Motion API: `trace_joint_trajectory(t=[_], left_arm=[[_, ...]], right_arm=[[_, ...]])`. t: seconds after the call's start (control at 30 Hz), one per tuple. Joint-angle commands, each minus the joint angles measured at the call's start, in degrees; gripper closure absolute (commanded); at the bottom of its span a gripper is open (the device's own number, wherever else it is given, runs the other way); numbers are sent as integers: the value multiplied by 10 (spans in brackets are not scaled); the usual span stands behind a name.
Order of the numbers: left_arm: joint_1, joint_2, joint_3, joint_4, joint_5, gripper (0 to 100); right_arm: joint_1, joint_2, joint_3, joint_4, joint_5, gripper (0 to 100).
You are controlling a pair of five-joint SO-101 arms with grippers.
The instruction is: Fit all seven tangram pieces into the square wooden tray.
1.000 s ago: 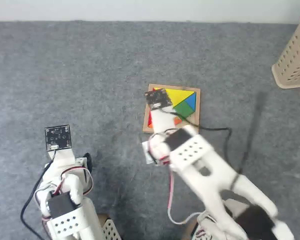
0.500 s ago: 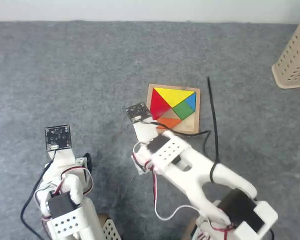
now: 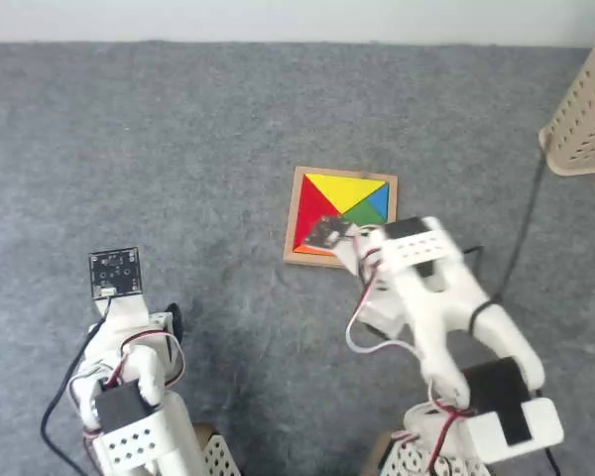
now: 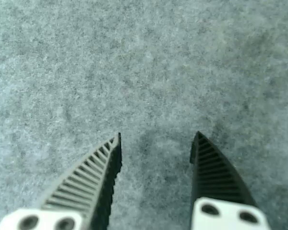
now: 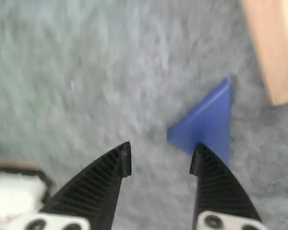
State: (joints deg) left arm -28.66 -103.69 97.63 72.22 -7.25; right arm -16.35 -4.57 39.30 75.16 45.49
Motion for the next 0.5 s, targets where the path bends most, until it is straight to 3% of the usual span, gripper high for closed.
trace_joint_trajectory(t=[0.0, 0.1, 0.17, 0.3, 0.47], left_arm=[[0, -7, -11, 2, 5, 775], [0, -7, -11, 2, 5, 775], [0, -7, -11, 2, 5, 775], [0, -7, -11, 2, 5, 775], [0, -7, -11, 2, 5, 775]], right_arm=[[86, -24, -29, 24, 49, 790], [129, -30, -61, 40, 38, 790], [131, -35, -72, 53, -30, 790], [111, -51, -67, 57, -203, 790], [51, -45, -33, 24, -263, 790]])
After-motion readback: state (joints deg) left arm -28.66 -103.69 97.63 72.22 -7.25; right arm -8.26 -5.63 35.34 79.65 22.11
